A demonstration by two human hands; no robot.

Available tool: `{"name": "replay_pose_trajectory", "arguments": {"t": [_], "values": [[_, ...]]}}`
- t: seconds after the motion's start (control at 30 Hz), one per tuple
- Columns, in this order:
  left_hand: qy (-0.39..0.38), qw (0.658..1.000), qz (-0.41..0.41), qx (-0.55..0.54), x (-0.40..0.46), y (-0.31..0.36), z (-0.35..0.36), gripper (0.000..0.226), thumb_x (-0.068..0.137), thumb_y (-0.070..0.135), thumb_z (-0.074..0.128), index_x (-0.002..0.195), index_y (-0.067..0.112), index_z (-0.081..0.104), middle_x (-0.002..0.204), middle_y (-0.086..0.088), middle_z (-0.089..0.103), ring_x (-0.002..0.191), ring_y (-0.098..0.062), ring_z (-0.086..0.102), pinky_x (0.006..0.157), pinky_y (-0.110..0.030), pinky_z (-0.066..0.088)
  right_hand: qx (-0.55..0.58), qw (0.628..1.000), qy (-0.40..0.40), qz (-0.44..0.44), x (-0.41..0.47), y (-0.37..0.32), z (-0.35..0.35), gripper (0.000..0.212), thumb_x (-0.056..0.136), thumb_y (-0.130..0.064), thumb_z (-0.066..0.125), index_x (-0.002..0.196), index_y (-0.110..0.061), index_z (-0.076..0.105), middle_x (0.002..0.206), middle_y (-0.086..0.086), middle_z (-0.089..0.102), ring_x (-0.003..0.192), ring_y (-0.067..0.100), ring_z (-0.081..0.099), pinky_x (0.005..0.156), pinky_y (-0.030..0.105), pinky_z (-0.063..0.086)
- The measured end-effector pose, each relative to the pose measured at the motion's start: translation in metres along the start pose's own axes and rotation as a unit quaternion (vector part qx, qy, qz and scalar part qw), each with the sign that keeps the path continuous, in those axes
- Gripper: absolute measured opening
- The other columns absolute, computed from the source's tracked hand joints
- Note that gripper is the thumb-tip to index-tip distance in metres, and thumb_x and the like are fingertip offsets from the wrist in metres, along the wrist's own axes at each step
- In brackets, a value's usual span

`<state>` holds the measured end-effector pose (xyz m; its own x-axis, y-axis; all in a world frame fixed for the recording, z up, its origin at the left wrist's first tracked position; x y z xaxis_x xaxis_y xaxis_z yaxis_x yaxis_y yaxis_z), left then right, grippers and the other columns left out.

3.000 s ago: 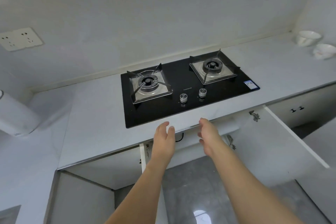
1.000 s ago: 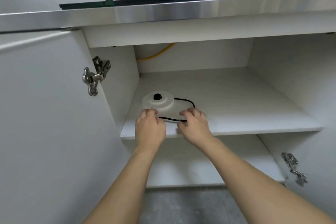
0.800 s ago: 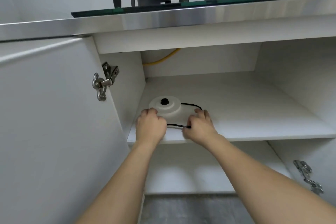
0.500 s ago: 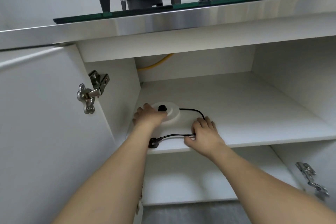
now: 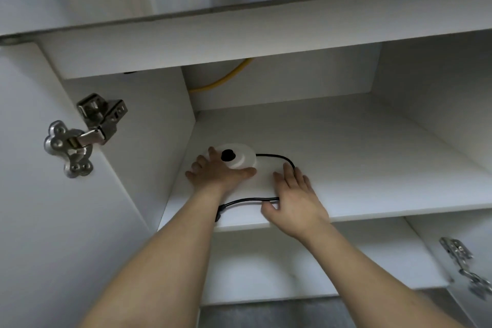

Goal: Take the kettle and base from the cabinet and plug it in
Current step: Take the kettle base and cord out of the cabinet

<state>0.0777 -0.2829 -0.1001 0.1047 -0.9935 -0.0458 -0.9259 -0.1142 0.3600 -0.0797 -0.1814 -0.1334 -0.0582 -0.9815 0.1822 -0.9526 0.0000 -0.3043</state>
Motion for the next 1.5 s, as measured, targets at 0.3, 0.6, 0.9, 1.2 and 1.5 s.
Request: {"name": "replay_pose_trajectory", "arguments": {"t": [0.3,0.6,0.9,1.2,1.5], "values": [[0.029,0.999,-0.024,0.016,-0.014,-0.002,-0.017,0.132,0.049,0.083,0.053,0.152,0.019,0.001,0.147,-0.022,0.034,0.135,-0.040,0.028,0.109,-0.041,0.027,0.064,0.997,0.017,-0.038,-0.004,0.003,-0.005,0.064,0.092,-0.053,0.034,0.149,-0.025,0.023,0.162,0.004,0.006,0.149,0.024,-0.002,0.119,0.035,0.009],[0.063,0.995,-0.076,0.033,-0.061,-0.003,-0.041,0.121,0.049,0.080,0.051,0.144,0.014,0.015,0.132,-0.025,0.044,0.125,-0.039,0.037,0.102,-0.041,0.031,0.222,0.971,0.085,0.002,-0.048,0.023,-0.046,0.046,0.098,-0.017,0.038,0.143,-0.020,0.034,0.161,0.006,0.012,0.148,0.020,0.012,0.118,0.032,0.020],[-0.009,0.992,-0.082,0.092,-0.177,0.069,-0.129,0.108,0.047,0.079,0.052,0.129,0.010,0.031,0.118,-0.021,0.052,0.111,-0.036,0.045,0.092,-0.042,0.033,0.215,0.970,0.012,0.115,-0.130,-0.003,-0.200,0.050,0.100,-0.024,0.035,0.148,-0.016,0.023,0.161,0.003,0.006,0.148,0.018,0.007,0.118,0.029,0.015],[-0.098,0.980,-0.112,0.129,-0.286,0.134,-0.288,0.103,0.043,0.082,0.048,0.117,0.013,0.035,0.117,-0.020,0.051,0.114,-0.037,0.043,0.093,-0.043,0.032,0.160,0.972,-0.086,0.150,-0.199,-0.056,-0.399,0.056,0.101,-0.027,0.036,0.152,-0.016,0.014,0.162,0.003,-0.001,0.149,0.018,-0.001,0.121,0.035,0.013],[-0.078,0.981,-0.150,0.094,-0.327,0.165,-0.449,0.096,0.044,0.079,0.045,0.113,0.013,0.035,0.118,-0.021,0.050,0.113,-0.037,0.042,0.090,-0.043,0.031,0.137,0.984,-0.076,0.090,-0.182,-0.120,-0.572,0.055,0.102,-0.031,0.035,0.151,-0.014,0.017,0.162,0.003,0.000,0.148,0.019,0.006,0.117,0.034,0.018]]}}
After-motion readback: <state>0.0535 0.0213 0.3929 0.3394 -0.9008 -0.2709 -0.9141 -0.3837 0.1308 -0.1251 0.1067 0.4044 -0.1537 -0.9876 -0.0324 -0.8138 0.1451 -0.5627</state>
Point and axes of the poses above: each hand's wrist, its own x-axis towards the middle knuckle, its own z-axis out of the palm, y = z × x, the point moved 3 cm from there along x, towards the middle knuckle
